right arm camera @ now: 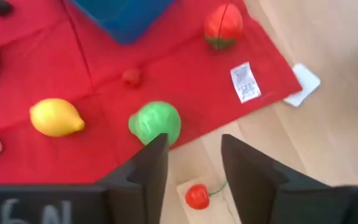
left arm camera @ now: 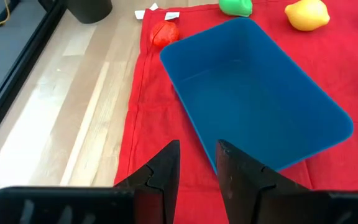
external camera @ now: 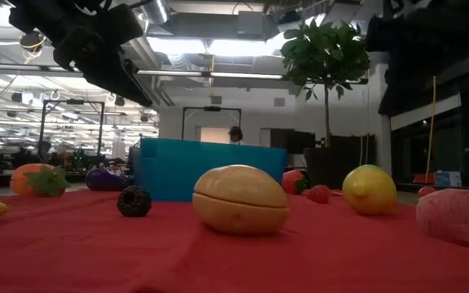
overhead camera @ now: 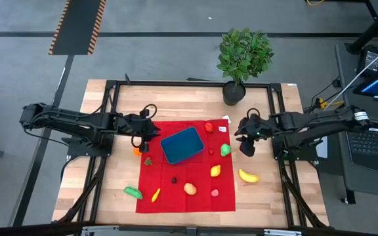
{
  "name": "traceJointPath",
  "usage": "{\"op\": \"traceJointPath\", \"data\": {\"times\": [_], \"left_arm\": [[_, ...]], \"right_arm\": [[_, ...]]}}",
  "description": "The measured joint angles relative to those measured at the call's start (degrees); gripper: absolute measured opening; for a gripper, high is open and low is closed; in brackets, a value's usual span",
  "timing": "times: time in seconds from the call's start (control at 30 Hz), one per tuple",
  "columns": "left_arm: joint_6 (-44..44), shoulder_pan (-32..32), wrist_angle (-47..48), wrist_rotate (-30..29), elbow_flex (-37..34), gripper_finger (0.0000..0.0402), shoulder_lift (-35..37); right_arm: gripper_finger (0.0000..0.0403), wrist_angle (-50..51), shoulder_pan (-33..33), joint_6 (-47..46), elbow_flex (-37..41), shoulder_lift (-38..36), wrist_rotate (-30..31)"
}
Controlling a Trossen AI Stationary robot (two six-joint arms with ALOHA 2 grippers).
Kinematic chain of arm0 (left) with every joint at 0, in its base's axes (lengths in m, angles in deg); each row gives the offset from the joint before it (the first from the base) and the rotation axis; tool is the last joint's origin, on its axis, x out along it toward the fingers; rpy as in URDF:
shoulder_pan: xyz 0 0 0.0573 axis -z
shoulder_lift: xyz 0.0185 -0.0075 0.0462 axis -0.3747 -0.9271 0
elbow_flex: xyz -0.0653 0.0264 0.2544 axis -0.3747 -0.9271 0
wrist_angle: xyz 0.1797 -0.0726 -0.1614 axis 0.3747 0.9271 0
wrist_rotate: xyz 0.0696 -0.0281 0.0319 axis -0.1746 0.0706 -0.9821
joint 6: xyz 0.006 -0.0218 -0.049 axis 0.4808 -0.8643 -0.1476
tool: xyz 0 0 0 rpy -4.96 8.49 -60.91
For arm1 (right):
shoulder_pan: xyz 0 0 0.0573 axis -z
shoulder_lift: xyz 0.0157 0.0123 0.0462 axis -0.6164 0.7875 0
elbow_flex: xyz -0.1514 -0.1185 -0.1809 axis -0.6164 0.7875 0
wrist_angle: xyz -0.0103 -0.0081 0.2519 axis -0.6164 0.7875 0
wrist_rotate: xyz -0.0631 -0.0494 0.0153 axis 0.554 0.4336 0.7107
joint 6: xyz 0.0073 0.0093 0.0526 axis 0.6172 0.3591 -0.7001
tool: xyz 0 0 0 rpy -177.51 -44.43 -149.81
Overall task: Pick and placing Produce into tupperware
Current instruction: Put the cherry into the blue bin
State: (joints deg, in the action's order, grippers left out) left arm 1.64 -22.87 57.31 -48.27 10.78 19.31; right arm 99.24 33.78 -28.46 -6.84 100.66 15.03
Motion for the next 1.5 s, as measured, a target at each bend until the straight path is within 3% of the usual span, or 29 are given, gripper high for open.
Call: {"op": "traceJointPath", "data": {"times": [0.23,0.37,0.87,1.13,1.5], "left_arm": [[-0.02,0.0,-0.02,-0.02,0.0,0.0096,0.0],[-0.07,0.0,-0.04,-0.04,0.0,0.0096,0.0],[-0.07,0.02,-0.04,-0.07,0.0,0.0096,0.02],[-0.07,0.02,0.04,-0.07,0.0,0.0096,0.02],[-0.07,0.02,1.44,-0.08,0.0,0.0096,0.04]], "right_arm": [[0.0248,3.64,0.0,-1.93,0.0,2.59,-0.96],[0.0275,5.34,0.0,-11.14,0.0,2.64,-2.61],[0.0257,9.42,0.02,-32.85,0.0,2.53,-4.57],[0.0256,9.65,0.01,-34.47,0.0,3.29,-4.59],[0.0256,9.98,-0.04,-34.28,0.02,11.92,-4.57]]}}
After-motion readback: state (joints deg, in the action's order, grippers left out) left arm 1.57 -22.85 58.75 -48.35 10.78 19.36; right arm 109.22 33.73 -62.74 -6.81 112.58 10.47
